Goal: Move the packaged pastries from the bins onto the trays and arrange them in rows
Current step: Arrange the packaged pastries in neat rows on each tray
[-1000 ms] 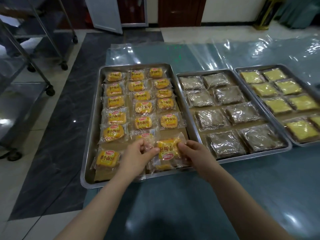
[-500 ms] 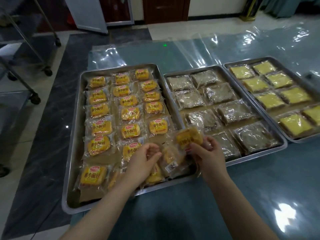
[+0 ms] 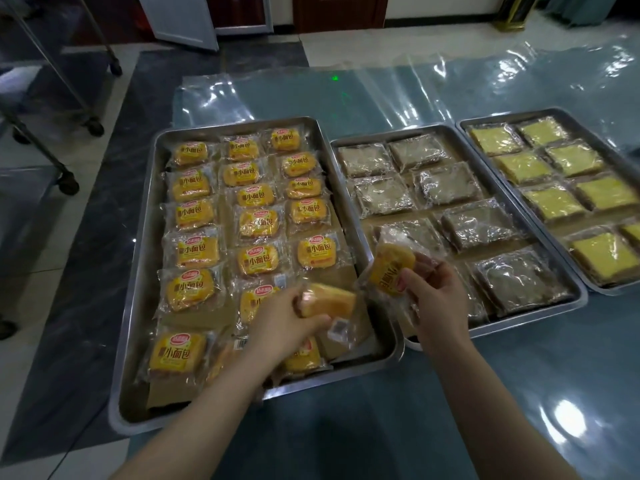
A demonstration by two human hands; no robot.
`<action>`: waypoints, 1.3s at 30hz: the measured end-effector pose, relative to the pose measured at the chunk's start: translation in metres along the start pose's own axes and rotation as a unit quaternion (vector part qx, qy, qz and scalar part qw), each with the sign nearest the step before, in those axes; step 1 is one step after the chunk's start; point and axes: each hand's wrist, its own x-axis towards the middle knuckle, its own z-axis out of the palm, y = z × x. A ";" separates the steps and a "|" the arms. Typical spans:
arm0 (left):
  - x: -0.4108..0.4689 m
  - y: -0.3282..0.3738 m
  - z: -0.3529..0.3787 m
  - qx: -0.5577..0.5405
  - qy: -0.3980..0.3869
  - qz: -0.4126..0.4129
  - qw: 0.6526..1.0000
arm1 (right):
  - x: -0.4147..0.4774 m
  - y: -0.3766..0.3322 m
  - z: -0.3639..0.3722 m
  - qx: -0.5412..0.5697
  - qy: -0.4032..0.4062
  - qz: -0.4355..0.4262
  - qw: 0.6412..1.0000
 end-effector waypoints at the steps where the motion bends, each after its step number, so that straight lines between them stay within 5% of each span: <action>1: -0.005 -0.007 -0.010 -0.036 0.017 -0.019 0.999 | 0.000 -0.003 0.004 -0.013 -0.010 -0.018 1.000; 6: -0.023 -0.042 -0.054 -0.115 0.091 -0.112 0.983 | 0.008 -0.011 0.044 -0.215 -0.153 -0.126 0.956; 7: -0.025 -0.045 -0.059 -0.129 0.110 -0.124 0.978 | 0.011 -0.010 0.055 -0.318 -0.188 -0.150 0.917; 9: -0.028 -0.049 -0.066 -0.174 0.144 -0.138 0.964 | 0.016 -0.005 0.076 -0.530 -0.250 -0.209 0.783; 12: -0.031 -0.053 -0.074 -0.234 0.170 -0.143 0.947 | 0.019 0.014 0.092 -0.673 -0.276 -0.250 0.639; 16: -0.038 -0.063 -0.085 -0.262 0.178 -0.145 0.937 | 0.018 0.044 0.087 -0.684 -0.301 -0.235 0.621; 19: -0.046 -0.074 -0.090 -0.257 0.205 -0.150 0.932 | 0.009 0.062 0.075 -0.717 -0.339 -0.223 0.566; 29: -0.069 -0.085 -0.102 -0.273 0.239 -0.142 0.921 | 0.008 0.056 0.084 -0.691 -0.331 -0.221 0.603; 32: -0.077 -0.086 -0.103 -0.279 0.239 -0.124 0.922 | -0.012 0.047 0.083 -0.643 -0.232 -0.285 0.672; 34: -0.082 -0.087 -0.103 -0.282 0.239 -0.116 0.922 | -0.028 0.041 0.078 -0.632 -0.214 -0.192 0.720; 36: -0.088 -0.089 -0.102 -0.283 0.238 -0.111 0.922 | -0.043 0.041 0.078 -0.659 -0.262 -0.049 0.703; 39: -0.095 -0.089 -0.100 -0.282 0.228 -0.111 0.925 | -0.054 0.050 0.082 -0.642 -0.302 0.000 0.705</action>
